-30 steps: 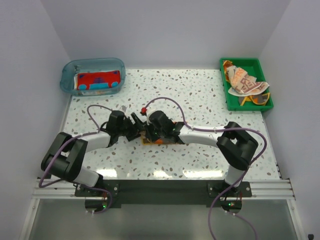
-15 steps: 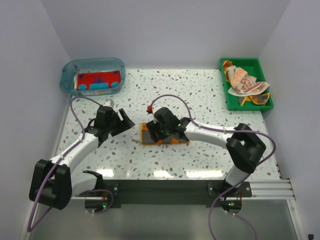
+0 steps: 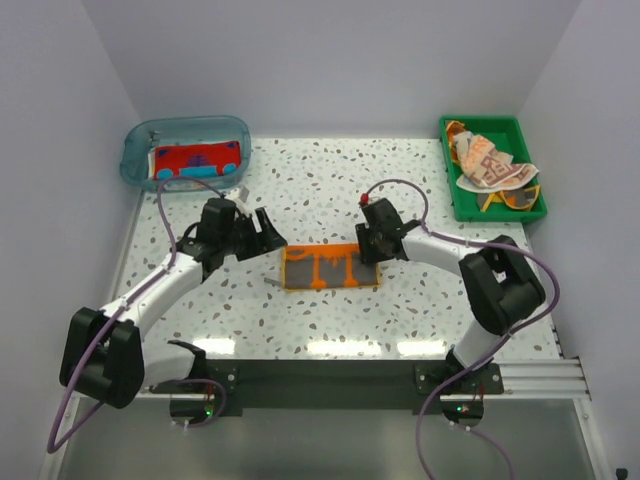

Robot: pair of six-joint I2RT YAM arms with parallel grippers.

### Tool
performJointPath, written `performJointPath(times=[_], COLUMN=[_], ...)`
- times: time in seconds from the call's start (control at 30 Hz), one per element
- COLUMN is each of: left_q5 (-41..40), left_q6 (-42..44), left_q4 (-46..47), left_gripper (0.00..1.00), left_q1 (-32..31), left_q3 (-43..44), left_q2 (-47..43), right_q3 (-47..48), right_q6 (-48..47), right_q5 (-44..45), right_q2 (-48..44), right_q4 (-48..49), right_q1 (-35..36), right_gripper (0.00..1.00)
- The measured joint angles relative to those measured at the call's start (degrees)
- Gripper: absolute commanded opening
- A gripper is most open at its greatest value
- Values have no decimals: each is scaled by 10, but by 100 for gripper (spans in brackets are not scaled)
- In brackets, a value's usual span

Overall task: Fold and stack the towels
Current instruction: Neatly place the folded towel into the bin

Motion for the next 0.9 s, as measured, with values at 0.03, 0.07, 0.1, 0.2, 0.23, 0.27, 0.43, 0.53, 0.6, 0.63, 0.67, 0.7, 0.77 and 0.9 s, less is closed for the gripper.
performJointPath(times=[0.03, 0.07, 0.1, 0.2, 0.23, 0.27, 0.43, 0.53, 0.6, 0.63, 0.67, 0.7, 0.77, 0.9], left_q5=[0, -1, -3, -11, -13, -16, -28, -30, -35, -41, -48, -56, -64, -69], left_q6=[1, 3, 7, 19, 22, 27, 56, 73, 87, 91, 97, 102, 110, 118], left_q4=[-1, -2, -2, -7, -8, -11, -28, -32, -38, -40, -40, -40, -40, -42], left_gripper=[78, 78, 79, 83, 85, 87, 92, 94, 95, 95, 95, 95, 96, 97], left_q1=[0, 0, 0, 1, 2, 4, 36, 73, 102, 113, 122, 127, 129, 129], left_q3=[1, 3, 4, 5, 5, 5, 5, 3, 2, 2, 2, 0, -5, -14], left_q2=[0, 0, 0, 0, 0, 0, 0, 0, 0, 0, 0, 0, 0, 0], right_q3=[0, 5, 9, 27, 35, 43, 99, 129, 144, 151, 158, 167, 183, 231], right_q6=[0, 0, -4, -21, -30, -39, -84, -96, -97, -96, -96, -96, -94, -92], right_q5=[-3, -6, -7, -7, -5, -3, 12, 23, 30, 34, 35, 36, 37, 33], right_q2=[10, 11, 14, 30, 36, 39, 47, 42, 34, 31, 29, 29, 32, 68], right_q4=[2, 3, 4, 2, -1, -5, -62, -86, -107, -115, -124, -134, -159, -203], right_q1=[-9, -18, -26, -52, -61, -67, -80, -55, -20, 2, 27, 54, 102, 179], right_gripper=[41, 41, 41, 41, 42, 43, 52, 59, 62, 64, 65, 65, 66, 64])
